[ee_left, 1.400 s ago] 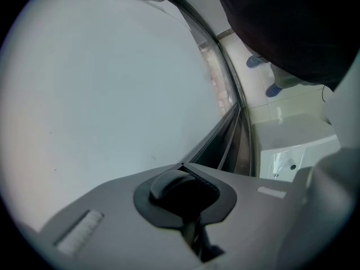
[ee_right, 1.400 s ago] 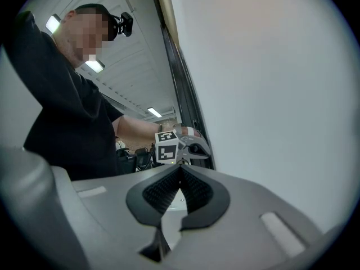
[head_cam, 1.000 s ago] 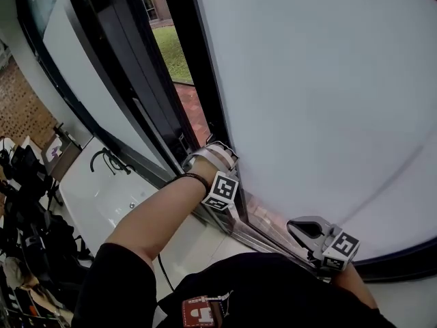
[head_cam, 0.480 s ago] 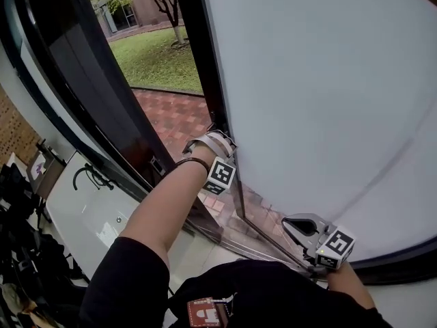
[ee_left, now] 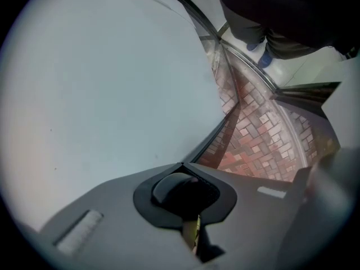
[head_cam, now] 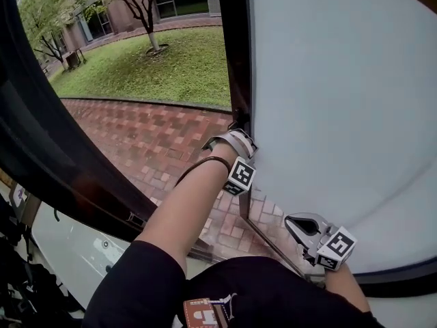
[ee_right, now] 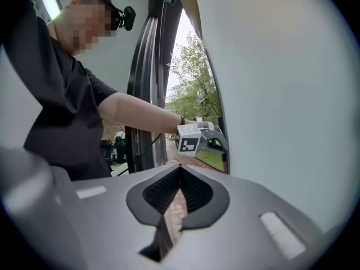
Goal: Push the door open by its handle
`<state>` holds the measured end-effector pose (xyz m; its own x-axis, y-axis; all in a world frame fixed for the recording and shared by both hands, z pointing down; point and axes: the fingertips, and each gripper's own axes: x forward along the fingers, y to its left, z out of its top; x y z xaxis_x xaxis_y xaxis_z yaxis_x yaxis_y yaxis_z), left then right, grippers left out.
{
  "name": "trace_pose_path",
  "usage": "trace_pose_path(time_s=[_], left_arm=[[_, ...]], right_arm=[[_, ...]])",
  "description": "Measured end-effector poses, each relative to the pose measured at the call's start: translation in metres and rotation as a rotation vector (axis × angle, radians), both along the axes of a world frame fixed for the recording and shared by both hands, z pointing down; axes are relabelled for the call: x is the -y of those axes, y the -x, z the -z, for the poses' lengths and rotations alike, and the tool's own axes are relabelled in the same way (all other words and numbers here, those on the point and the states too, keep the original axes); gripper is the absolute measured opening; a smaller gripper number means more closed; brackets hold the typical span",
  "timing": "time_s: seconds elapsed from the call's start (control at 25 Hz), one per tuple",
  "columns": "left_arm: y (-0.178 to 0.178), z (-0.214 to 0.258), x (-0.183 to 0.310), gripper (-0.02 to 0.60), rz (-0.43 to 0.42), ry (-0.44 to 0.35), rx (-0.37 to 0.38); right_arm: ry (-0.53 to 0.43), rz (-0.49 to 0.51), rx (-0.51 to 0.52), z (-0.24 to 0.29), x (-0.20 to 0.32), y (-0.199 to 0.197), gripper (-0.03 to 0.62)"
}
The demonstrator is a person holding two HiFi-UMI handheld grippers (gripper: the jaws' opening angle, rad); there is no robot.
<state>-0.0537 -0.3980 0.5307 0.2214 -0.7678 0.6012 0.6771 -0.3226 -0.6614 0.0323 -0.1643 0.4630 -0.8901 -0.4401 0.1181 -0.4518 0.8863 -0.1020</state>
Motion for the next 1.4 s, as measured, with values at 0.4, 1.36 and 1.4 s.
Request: trace_pose_path(time_s=[0.4, 1.36, 1.4], left_arm=[[-0.083, 0.002, 0.092, 0.006, -0.186, -0.006, 0.002], [-0.423, 0.046, 0.202, 0.009, -0.786, 0.227, -0.301], [-0.43, 0.051, 0.201, 0.009, -0.811, 0.236, -0.317]], right_arm=[[-0.007, -0.102, -0.026, -0.027, 0.1, -0.031, 0.0], [0.045, -0.373, -0.072, -0.059, 0.33, -0.215, 0.0], [0.043, -0.38, -0.081, -0.06, 0.341, -0.219, 0.0]])
